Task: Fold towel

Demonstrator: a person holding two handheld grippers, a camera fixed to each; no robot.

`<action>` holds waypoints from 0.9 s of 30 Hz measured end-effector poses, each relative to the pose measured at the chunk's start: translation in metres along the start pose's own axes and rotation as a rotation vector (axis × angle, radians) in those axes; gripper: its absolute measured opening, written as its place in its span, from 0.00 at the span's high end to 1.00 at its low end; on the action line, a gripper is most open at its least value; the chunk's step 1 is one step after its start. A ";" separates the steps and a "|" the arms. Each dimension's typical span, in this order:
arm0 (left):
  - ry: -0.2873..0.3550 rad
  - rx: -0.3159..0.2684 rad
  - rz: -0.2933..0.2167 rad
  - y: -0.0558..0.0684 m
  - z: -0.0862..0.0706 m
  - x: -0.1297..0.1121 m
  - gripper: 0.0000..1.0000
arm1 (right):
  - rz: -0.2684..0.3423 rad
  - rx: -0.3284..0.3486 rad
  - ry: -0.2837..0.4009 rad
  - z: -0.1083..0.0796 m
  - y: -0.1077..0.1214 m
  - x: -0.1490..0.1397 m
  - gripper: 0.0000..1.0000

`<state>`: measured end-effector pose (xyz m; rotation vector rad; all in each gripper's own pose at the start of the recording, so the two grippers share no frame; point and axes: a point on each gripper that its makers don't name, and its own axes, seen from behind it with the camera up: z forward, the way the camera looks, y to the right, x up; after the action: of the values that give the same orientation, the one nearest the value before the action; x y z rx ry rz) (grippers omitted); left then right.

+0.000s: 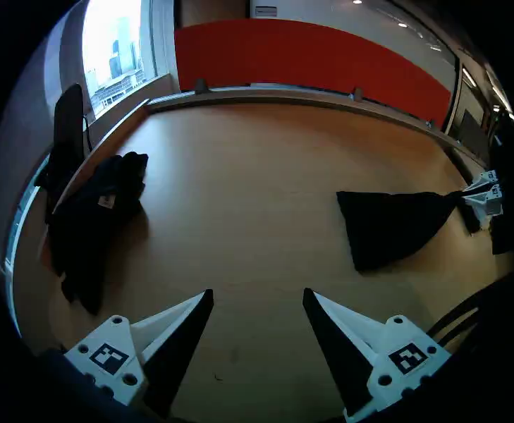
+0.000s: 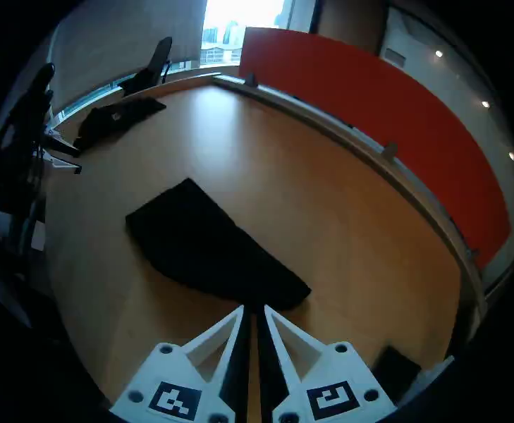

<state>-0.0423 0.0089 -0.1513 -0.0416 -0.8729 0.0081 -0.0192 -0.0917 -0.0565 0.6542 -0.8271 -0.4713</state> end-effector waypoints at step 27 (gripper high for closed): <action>0.009 -0.003 -0.008 0.001 -0.006 -0.002 0.06 | -0.104 0.021 0.060 -0.009 -0.014 0.042 0.95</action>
<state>-0.0391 0.0099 -0.1564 -0.0410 -0.8639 -0.0006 0.0113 -0.1244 -0.0485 0.7298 -0.7445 -0.5351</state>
